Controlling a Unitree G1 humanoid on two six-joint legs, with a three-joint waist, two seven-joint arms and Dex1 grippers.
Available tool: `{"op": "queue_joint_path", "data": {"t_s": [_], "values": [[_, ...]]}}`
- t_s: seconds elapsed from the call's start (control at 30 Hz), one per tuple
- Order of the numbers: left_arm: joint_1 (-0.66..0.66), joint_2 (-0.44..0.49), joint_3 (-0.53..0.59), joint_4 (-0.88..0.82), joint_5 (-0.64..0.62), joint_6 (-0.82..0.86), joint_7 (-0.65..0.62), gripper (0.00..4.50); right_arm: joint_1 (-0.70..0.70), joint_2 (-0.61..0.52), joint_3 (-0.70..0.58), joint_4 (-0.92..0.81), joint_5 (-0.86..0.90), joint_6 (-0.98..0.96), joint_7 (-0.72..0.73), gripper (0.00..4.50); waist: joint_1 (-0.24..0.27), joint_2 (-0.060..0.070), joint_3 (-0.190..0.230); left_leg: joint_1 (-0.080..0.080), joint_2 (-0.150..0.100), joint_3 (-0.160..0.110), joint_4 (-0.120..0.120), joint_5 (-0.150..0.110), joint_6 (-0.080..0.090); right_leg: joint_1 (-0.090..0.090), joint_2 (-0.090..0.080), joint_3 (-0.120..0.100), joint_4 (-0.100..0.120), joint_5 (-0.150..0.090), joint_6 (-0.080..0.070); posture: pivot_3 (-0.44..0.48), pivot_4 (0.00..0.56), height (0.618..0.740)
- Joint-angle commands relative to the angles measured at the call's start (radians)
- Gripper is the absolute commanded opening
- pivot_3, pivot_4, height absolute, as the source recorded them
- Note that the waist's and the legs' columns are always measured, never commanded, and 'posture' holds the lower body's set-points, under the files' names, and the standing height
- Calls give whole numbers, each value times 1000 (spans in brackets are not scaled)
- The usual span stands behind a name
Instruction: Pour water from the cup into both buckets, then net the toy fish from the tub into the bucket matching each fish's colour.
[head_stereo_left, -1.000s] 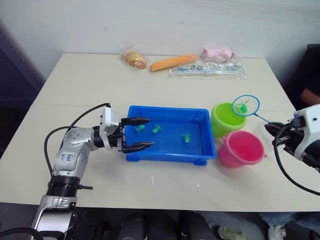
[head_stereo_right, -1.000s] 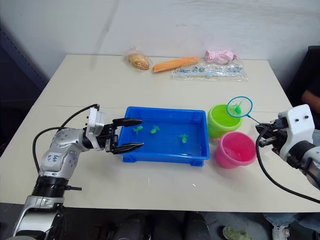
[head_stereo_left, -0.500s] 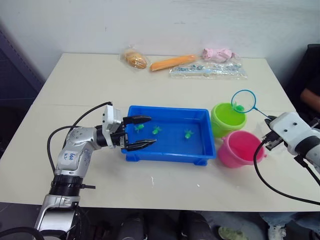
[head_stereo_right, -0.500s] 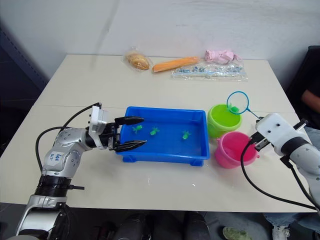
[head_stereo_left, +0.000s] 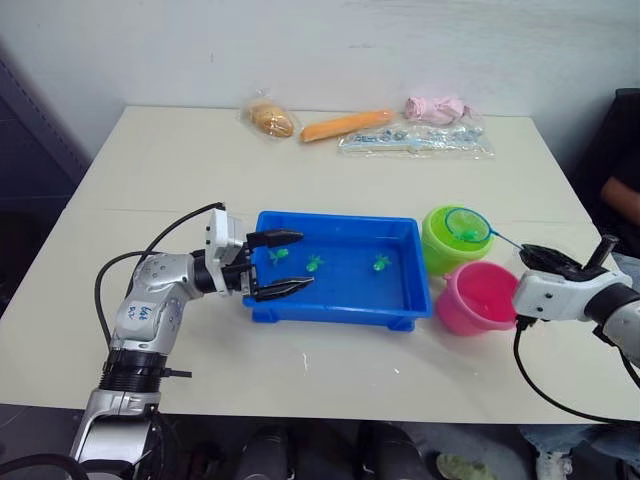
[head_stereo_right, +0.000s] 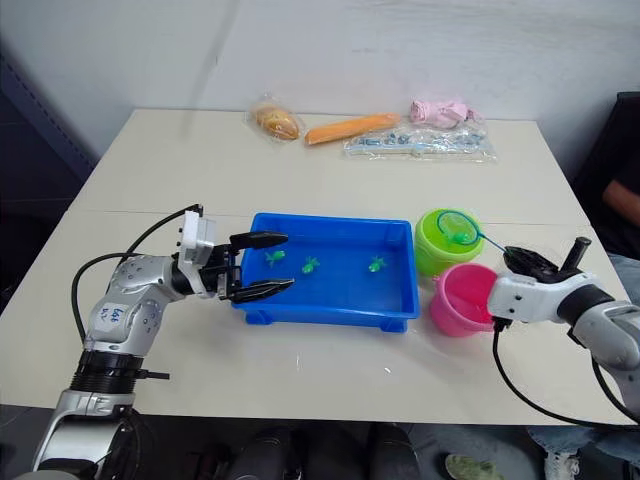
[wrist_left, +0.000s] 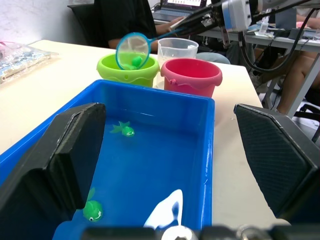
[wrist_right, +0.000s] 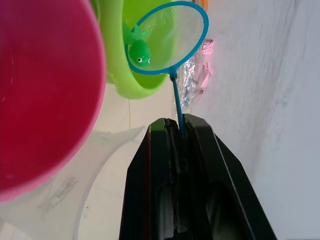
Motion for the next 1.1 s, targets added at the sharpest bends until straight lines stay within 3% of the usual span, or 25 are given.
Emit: {"op": "queue_joint_path", "data": {"t_s": [0.03,0.33,1.1], "values": [[-18,-14,1,-45,-22,10,8,4432,14,20,-54,-22,-97,-47,-75,0,0,0,0,0,0,0,0,0,0,0,0,0,0,0,0,0,150,740],[-28,-34,-8,-44,-17,25,4,4432,15,76,-40,33,-255,-84,-199,0,-1,0,0,2,0,0,0,1,-2,1,2,2,0,0,0,0,150,740],[-22,-39,3,-55,-14,29,20,4432,5,146,-67,49,-246,-124,-218,0,-4,0,0,3,1,-1,0,1,-2,4,4,2,0,0,0,0,150,740]]}}
